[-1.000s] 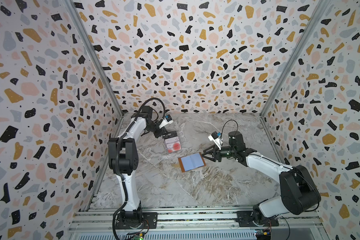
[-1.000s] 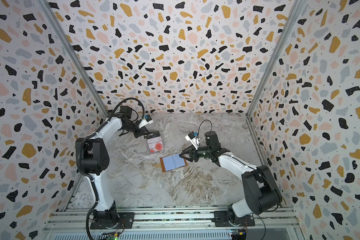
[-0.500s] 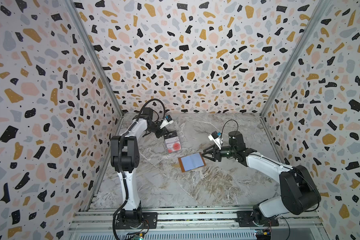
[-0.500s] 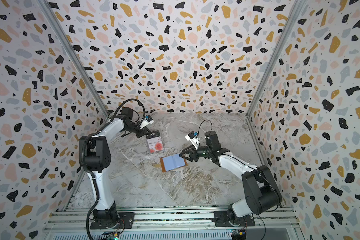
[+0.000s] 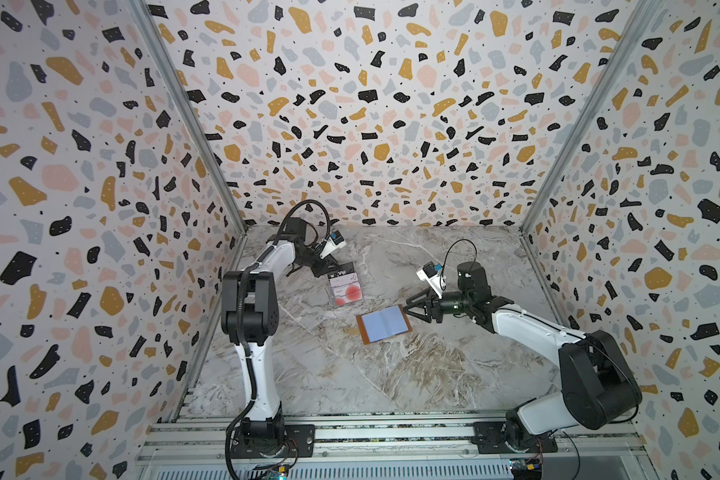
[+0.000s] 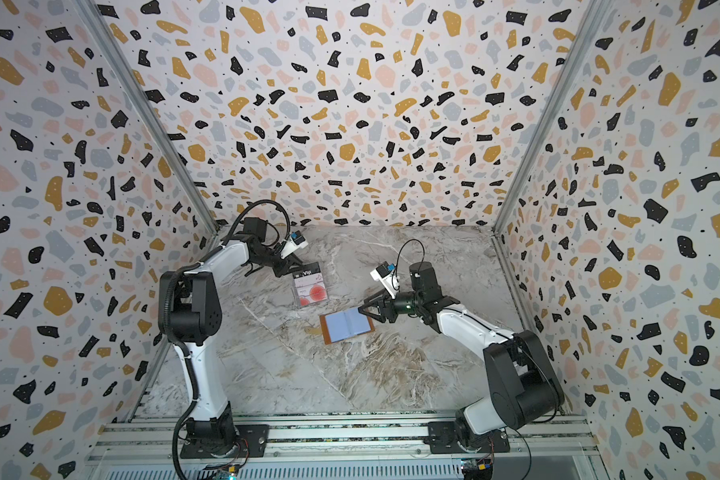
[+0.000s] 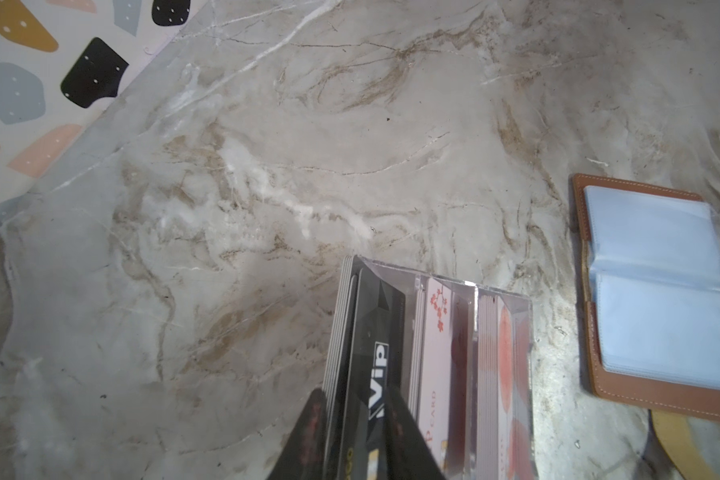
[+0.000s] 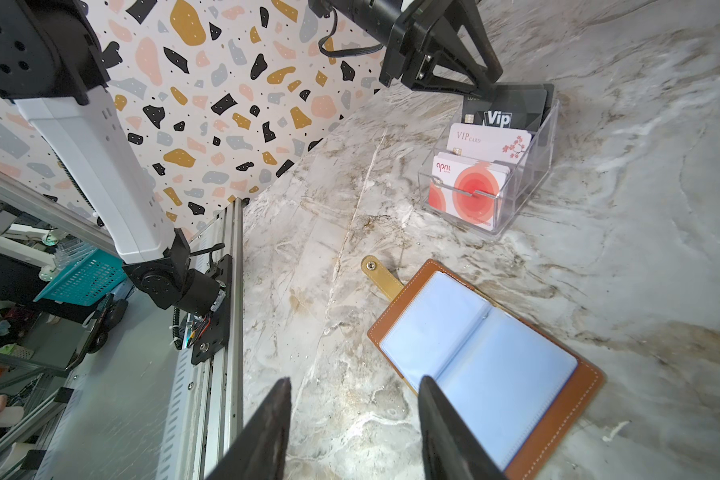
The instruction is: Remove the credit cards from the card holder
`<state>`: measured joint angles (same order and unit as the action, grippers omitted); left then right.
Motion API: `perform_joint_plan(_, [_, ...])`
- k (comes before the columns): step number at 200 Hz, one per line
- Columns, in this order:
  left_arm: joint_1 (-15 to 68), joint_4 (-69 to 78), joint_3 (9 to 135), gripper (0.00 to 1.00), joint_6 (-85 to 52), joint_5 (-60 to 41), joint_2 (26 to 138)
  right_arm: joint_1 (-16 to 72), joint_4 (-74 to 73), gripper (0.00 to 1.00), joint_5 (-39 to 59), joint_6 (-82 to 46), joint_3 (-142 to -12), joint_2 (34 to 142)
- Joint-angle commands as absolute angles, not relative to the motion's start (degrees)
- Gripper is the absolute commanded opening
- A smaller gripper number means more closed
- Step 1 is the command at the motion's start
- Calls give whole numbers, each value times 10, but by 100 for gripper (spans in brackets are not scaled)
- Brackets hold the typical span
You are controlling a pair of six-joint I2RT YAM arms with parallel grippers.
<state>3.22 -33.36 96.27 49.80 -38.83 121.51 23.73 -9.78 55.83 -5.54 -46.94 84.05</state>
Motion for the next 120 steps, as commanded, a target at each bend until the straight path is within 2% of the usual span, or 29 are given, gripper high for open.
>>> perform_joint_plan(1, [30, -318, 949, 38, 490, -378, 1184, 234, -103, 50, 555, -50, -481, 832])
perform_joint_plan(24, [29, -308, 945, 44, 472, -376, 1159, 227, -103, 51, 514, -51, -478, 821])
perform_joint_plan(32, [30, -300, 941, 46, 459, -374, 1144, 223, -108, 52, 479, -52, -472, 812])
perform_joint_plan(37, [30, -291, 937, 51, 448, -369, 1132, 220, -109, 52, 452, -50, -468, 804])
perform_joint_plan(52, [30, -226, 890, 54, 373, -337, 1077, 209, -114, 56, 369, -37, -458, 780])
perform_joint_plan(62, [29, -153, 824, 56, 322, -317, 1024, 196, -130, 59, 315, -34, -443, 763])
perform_joint_plan(66, [29, -114, 791, 61, 294, -305, 1000, 192, -136, 60, 296, -33, -437, 758])
perform_joint_plan(81, [29, 39, 650, 69, 193, -237, 905, 168, -168, 65, 218, -33, -411, 734])
perform_joint_plan(109, [29, 295, 392, 74, 37, -78, 763, 146, -255, 76, 13, -9, -335, 692])
perform_joint_plan(120, [30, 362, 309, 98, 6, -38, 732, 142, -310, 84, -68, 5, -296, 684])
